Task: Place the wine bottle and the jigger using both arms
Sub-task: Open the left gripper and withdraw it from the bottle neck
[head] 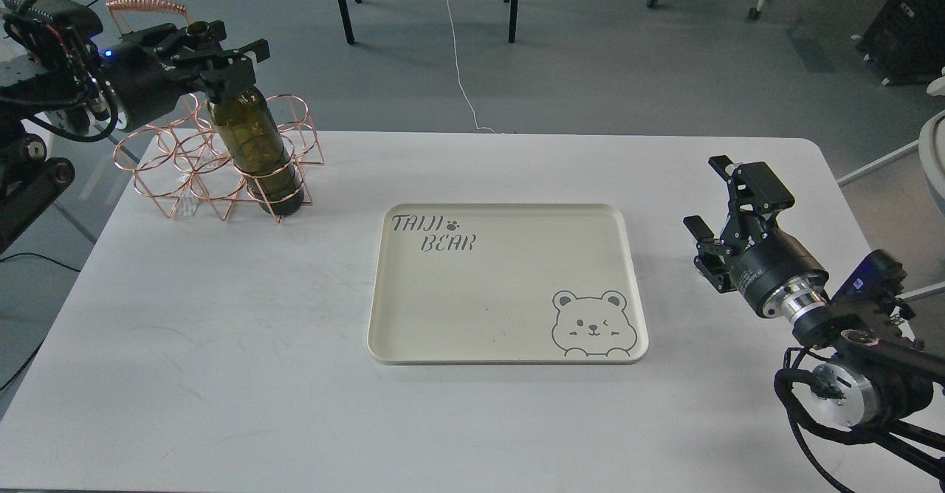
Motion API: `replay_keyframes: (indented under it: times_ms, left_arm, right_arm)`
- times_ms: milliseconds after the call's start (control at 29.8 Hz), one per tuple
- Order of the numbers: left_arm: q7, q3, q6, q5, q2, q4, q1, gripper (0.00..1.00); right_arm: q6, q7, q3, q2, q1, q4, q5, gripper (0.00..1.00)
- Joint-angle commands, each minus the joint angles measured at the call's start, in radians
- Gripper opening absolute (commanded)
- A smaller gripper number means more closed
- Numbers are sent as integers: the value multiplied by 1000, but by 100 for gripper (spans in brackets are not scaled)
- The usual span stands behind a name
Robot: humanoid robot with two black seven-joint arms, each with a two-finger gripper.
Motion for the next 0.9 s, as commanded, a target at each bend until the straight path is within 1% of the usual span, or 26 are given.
replay_keyframes:
  times_ms: [0,235,369,503,637,704,871]
  left_arm:
    - [0,0,-4,-5,34,-22,18,98]
    - [0,-15,-29,-58,158,-177,120,98]
    - [0,-52,-29,-207,207,-258,180,98]
    - [0,-124,-41,-409,217,-390,267,98]
    - [0,-192,-44,-699,183,-523,381,98]
    - [0,-228,-41,-797,123,-563,442,98]
    - [0,-316,-38,-844,-33,-573,597,98]
  right_arm:
    - [0,0,0,0,0,0,0,99]
    - [0,0,12,1,0,-2,0,99]
    - [0,0,17,12,0,-3,0,99]
    - [0,0,34,44,0,-8,0,99]
    - [0,0,49,58,0,-11,0,99]
    - [0,0,52,67,0,-28,0,99]
    - [-1,0,64,89,0,-66,0,99]
